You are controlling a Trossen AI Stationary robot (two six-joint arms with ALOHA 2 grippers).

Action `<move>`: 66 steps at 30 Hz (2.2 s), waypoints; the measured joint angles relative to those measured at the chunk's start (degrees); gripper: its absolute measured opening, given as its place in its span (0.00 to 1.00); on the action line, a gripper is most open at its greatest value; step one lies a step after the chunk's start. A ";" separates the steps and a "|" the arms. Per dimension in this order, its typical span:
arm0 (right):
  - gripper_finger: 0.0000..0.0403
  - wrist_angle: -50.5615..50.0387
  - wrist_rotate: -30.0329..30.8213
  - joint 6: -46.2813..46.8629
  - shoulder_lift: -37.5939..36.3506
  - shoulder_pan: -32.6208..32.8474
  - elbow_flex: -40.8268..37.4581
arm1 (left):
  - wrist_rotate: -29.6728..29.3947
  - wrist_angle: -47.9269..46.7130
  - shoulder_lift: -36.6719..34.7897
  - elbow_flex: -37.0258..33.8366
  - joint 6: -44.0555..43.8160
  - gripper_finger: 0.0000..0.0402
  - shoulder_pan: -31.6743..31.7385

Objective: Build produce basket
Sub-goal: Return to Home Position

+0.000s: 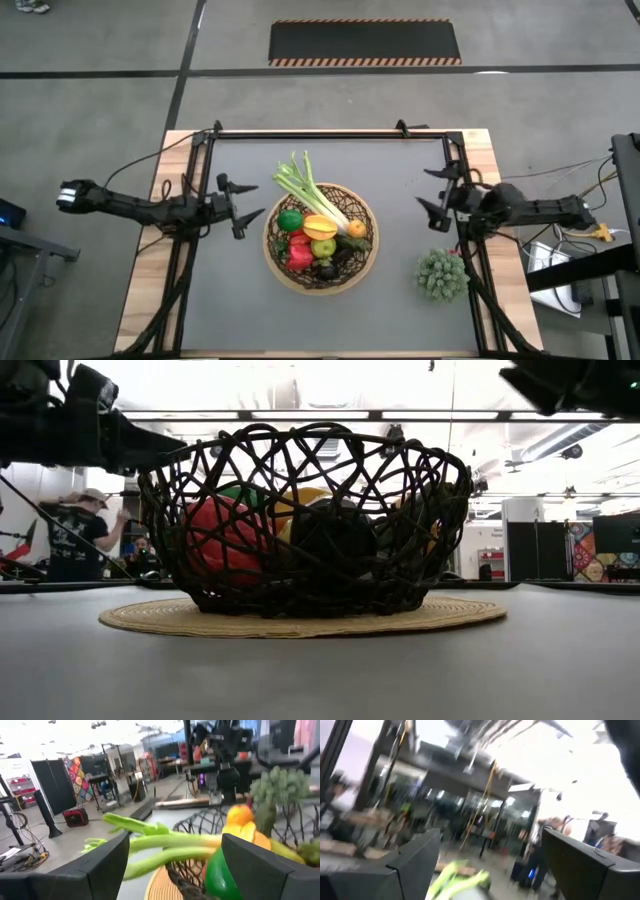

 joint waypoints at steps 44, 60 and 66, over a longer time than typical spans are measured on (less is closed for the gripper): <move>0.83 -26.78 -2.36 8.65 -9.98 -6.17 -5.09 | -5.69 7.36 23.57 -0.75 -12.01 0.74 0.01; 0.83 -27.13 -2.80 6.39 -9.98 -8.17 -5.09 | -5.73 7.36 39.84 -0.77 -12.01 0.74 0.01; 0.85 -24.89 -3.46 7.23 -9.98 -8.15 -5.14 | -5.73 7.36 45.88 -0.42 -11.99 0.74 0.01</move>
